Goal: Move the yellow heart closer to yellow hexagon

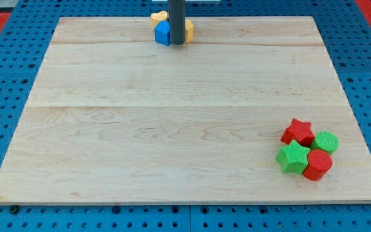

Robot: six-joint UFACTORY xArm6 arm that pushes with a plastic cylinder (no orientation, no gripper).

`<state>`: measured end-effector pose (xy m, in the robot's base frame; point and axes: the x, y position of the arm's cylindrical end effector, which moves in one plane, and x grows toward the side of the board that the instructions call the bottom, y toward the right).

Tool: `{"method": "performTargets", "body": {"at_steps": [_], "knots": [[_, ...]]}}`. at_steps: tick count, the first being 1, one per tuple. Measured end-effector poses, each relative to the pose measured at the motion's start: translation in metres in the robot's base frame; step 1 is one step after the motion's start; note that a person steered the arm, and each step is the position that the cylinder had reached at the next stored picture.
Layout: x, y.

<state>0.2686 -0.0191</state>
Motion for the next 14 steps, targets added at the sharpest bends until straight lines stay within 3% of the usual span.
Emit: {"method": "performTargets", "body": {"at_steps": [1,2,3,5,6,7,9,14], "knots": [[0.0,0.0],[0.031,-0.006],[0.054,-0.074],[-0.006,-0.249],[-0.07,-0.279],[-0.077,-0.275],[-0.077,-0.18],[-0.076,-0.066]]}}
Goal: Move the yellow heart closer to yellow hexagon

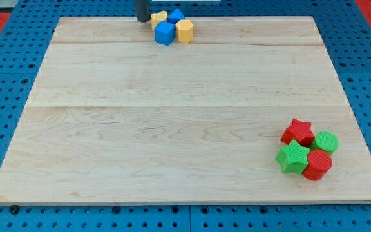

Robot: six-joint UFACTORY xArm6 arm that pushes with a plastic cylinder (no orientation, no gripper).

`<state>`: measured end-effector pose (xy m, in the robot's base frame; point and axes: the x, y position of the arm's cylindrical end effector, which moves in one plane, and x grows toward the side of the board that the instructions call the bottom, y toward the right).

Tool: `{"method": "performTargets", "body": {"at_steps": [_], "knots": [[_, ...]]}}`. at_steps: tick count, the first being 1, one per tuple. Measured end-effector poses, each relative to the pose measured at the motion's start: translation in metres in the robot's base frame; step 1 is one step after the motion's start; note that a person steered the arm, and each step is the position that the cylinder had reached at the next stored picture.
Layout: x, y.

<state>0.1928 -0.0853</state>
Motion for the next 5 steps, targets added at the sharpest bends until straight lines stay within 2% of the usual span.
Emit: {"method": "performTargets", "body": {"at_steps": [5], "knots": [[0.0,0.089]]}}
